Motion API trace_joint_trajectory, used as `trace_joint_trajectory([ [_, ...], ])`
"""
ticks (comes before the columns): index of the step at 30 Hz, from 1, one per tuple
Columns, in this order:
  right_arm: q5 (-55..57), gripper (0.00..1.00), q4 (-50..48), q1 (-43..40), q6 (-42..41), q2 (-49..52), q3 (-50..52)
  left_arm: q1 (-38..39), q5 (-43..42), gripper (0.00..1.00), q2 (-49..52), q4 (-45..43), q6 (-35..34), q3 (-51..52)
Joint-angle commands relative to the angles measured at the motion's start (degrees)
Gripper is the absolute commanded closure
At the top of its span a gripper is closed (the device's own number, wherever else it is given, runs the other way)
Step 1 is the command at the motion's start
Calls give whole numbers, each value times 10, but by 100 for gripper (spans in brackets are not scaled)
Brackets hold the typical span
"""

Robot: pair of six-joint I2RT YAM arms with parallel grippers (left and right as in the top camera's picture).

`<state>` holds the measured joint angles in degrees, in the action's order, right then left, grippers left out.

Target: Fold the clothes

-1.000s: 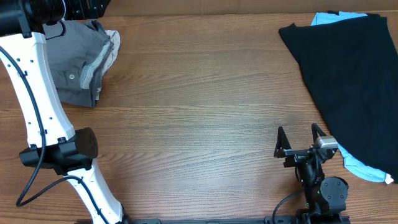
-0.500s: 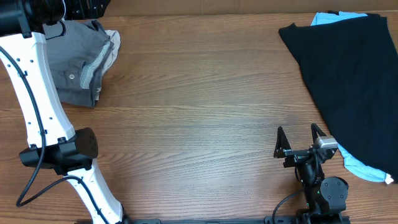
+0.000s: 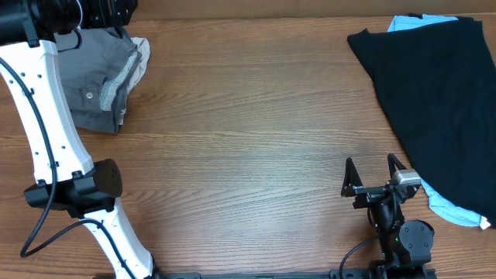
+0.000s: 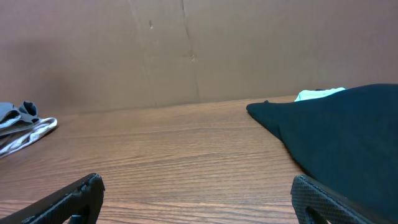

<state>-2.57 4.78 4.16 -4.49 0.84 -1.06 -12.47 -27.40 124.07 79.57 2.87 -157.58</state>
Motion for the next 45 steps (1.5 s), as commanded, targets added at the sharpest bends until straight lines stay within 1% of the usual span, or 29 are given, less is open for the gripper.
trace_joint_trajectory([
  [1, 0, 0, -2, 0, -2, -7, 6, -1, 9, 0, 1, 59, -19, 0],
  [3, 0, 0, -2, 0, -2, -7, 6, 3, 39, 0, -8, 110, -12, 1],
  [5, 0, 0, -2, 0, -2, -7, 6, 8, 51, 0, -22, 113, -18, 17],
  [7, 0, 0, -2, 0, -2, -7, 6, 12, 51, 0, -48, 92, -18, 63],
  [9, 0, 0, -2, 0, -2, -7, 6, 19, 47, 0, -88, 37, -21, 147],
  [16, 0, 0, -2, 0, -2, -7, 6, 52, 54, 0, -275, -234, -28, 506],
  [19, 0, 0, -2, 0, -2, -7, 6, 62, 56, 0, -350, -322, -28, 640],
  [22, 0, 0, -2, -1, -2, -7, 6, 65, 66, 0, -428, -387, -29, 762],
  [27, 0, 0, -2, 0, -2, -7, 6, 65, 86, 0, -559, -470, -29, 959],
  [35, 0, 0, -2, 0, -2, -7, 6, 65, 98, 0, -781, -658, -29, 1258],
  [40, 0, 0, -2, 0, -2, -7, 6, 65, 101, 0, -907, -738, -38, 1394],
  [45, 0, 0, -2, 0, -2, -7, 6, 65, 101, 0, -994, -775, -38, 1481],
])
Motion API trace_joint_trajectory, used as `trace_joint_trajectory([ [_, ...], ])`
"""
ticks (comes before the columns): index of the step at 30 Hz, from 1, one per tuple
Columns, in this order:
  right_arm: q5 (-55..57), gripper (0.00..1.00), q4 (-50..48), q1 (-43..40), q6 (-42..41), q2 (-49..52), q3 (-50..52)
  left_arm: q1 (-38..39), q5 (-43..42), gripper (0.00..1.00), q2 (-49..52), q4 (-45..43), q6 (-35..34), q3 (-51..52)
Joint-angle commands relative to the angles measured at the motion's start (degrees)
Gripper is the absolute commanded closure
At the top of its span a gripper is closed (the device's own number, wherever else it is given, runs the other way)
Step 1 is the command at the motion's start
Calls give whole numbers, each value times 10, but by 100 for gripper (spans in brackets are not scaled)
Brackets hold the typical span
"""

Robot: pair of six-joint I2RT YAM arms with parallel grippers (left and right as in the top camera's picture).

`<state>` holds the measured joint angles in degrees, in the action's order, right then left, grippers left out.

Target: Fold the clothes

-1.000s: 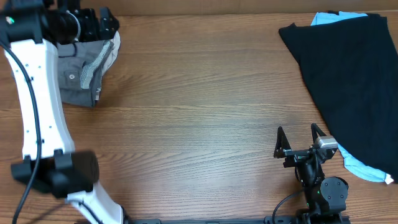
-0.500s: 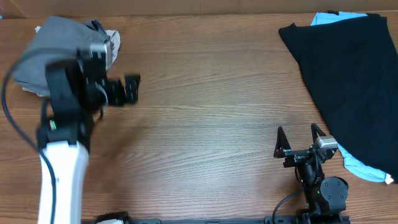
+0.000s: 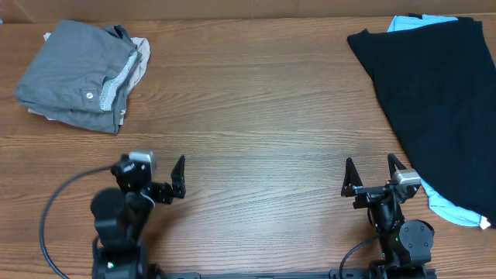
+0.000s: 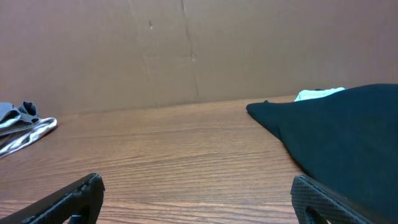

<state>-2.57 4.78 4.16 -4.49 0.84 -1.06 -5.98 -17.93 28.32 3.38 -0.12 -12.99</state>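
Observation:
A folded grey garment point(image 3: 74, 74) lies on a small stack at the far left of the table; its edge shows in the right wrist view as grey cloth point(image 4: 22, 127). A black garment point(image 3: 438, 93) is spread unfolded at the right, also seen as black cloth point(image 4: 348, 143), over a light blue garment point(image 3: 457, 211). My left gripper point(image 3: 155, 177) rests near the front edge, open and empty, well short of the grey stack. My right gripper point(image 4: 196, 202) sits open and empty just left of the black garment, with fingertips point(image 3: 349, 172) wide apart.
The wooden table point(image 3: 256, 116) stretches between the two piles. A brown wall point(image 4: 199, 50) rises behind its far edge. The left arm's cable point(image 3: 58, 205) loops near the front left.
My left arm was stretched out over the grey stack at the far left. It now sits drawn back at the front edge, open, and the whole grey stack shows. The right arm has not moved.

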Motion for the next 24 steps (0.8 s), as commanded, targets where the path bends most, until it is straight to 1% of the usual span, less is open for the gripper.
trace_joint_trajectory([
  [1, 0, 0, -2, -1, -2, -7, 6, 0, 6, 0, -52, -22, -8, 51],
  [6, 0, 0, -2, 0, -2, -7, 6, 0, 5, 0, -119, -80, -17, 115],
  [8, 0, 0, -2, 0, -2, -7, 6, 0, 5, 0, -140, -87, -20, 128],
  [16, 0, 0, -2, 0, -2, -7, 6, 0, 40, 0, -208, -56, -20, 127],
  [21, 0, 0, -2, 0, -2, -7, 6, 0, 40, 0, -256, -4, -20, 127],
  [24, 0, 0, -2, 0, -2, -7, 6, 0, 40, 0, -282, -2, -20, 127],
])
